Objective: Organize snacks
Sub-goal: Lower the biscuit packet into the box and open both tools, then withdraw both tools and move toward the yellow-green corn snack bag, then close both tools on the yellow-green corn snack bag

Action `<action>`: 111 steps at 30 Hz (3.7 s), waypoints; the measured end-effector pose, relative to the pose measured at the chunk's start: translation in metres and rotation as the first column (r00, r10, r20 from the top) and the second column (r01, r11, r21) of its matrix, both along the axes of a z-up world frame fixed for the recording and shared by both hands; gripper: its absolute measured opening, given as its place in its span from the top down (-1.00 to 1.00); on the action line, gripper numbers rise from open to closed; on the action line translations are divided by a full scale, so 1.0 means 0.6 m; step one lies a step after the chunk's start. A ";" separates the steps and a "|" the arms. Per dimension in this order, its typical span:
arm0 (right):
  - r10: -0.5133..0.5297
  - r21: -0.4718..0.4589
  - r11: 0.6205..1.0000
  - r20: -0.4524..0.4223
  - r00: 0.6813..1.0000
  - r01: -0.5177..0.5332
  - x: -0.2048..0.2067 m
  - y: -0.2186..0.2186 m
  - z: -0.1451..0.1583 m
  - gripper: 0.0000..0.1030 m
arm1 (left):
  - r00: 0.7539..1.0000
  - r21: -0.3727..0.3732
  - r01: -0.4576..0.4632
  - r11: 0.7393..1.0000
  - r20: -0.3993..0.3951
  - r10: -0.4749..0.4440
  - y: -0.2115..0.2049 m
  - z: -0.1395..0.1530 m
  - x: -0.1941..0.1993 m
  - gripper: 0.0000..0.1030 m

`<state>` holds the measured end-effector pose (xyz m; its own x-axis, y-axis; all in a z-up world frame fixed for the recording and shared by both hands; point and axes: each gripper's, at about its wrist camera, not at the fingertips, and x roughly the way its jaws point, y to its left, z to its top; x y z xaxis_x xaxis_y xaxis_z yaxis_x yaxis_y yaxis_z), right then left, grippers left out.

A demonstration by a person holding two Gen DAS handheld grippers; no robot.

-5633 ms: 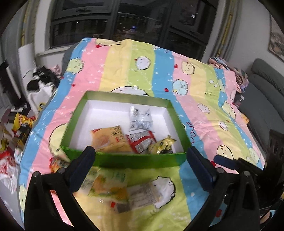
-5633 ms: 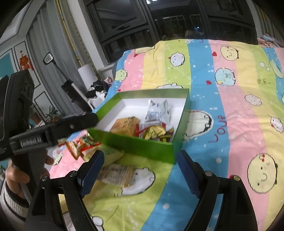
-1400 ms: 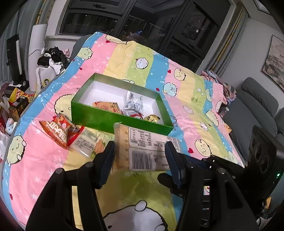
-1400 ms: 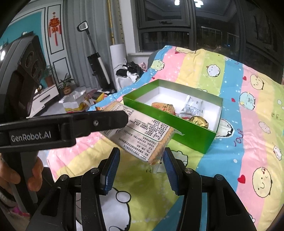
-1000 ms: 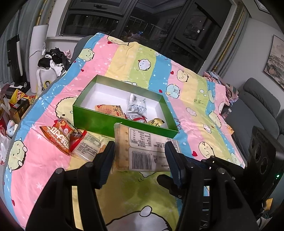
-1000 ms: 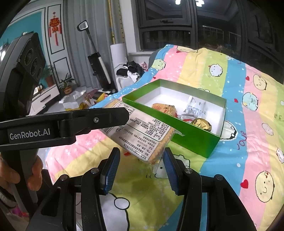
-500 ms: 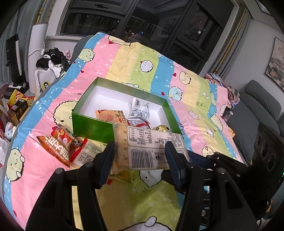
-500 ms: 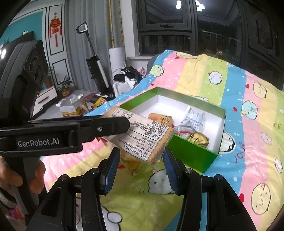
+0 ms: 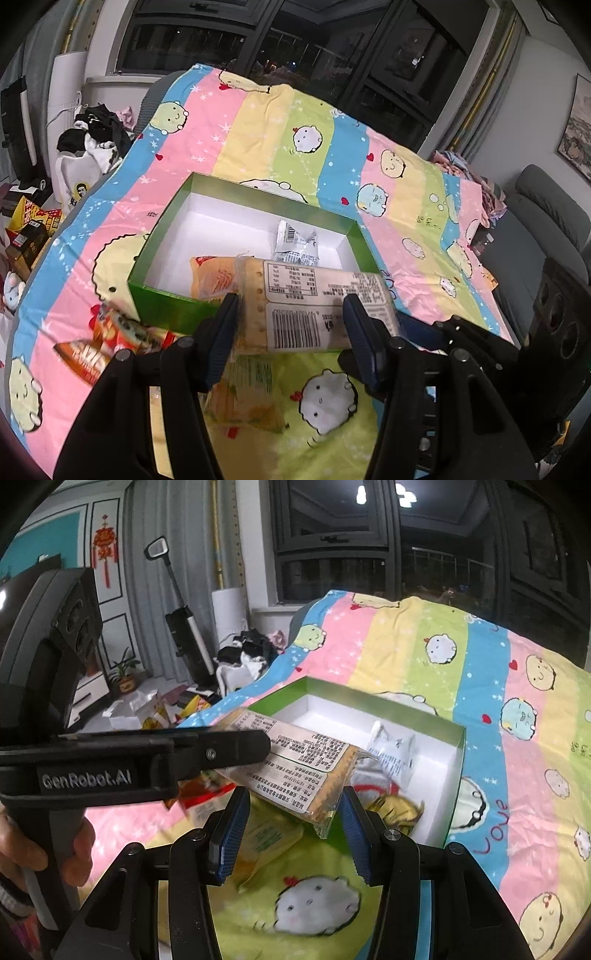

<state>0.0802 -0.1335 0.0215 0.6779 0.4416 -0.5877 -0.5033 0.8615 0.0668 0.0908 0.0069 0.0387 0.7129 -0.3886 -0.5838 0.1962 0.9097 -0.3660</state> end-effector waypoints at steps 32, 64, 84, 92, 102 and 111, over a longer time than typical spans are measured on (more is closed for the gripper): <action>-0.112 0.039 0.992 -0.097 0.989 0.116 0.019 -0.059 -0.029 -0.08 | 0.993 -0.038 -0.103 0.994 -0.061 0.100 0.077 -0.008 0.013 -0.70; -0.020 -0.006 1.000 -0.224 0.974 0.019 -0.094 0.001 -0.074 -0.08 | 0.975 -0.049 -0.056 0.997 -0.218 0.044 0.065 -0.093 -0.118 -0.70; -0.005 0.030 0.999 -0.249 0.969 0.013 -0.080 0.013 -0.103 -0.08 | 0.988 -0.046 0.000 0.999 -0.157 -0.007 0.057 -0.114 -0.112 -0.67; 0.030 0.025 0.999 -0.262 0.965 -0.024 -0.054 0.034 -0.114 -0.08 | 0.986 -0.050 0.027 0.998 -0.166 -0.035 0.045 -0.126 -0.072 -0.57; 0.063 0.007 0.998 -0.277 0.959 -0.064 -0.022 0.062 -0.133 -0.08 | 0.983 -0.009 0.060 0.998 -0.175 -0.061 0.038 -0.138 -0.032 -0.39; 0.103 0.038 0.995 -0.295 0.950 -0.096 -0.004 0.073 -0.144 0.02 | 0.973 0.013 0.104 0.994 -0.206 -0.099 0.020 -0.155 -0.020 0.16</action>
<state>0.0780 -0.0898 -0.0652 0.4266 0.5134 -0.7446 -0.5411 0.8046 0.2447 0.0788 0.0188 -0.0544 0.5343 -0.4375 -0.7233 0.2112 0.8976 -0.3869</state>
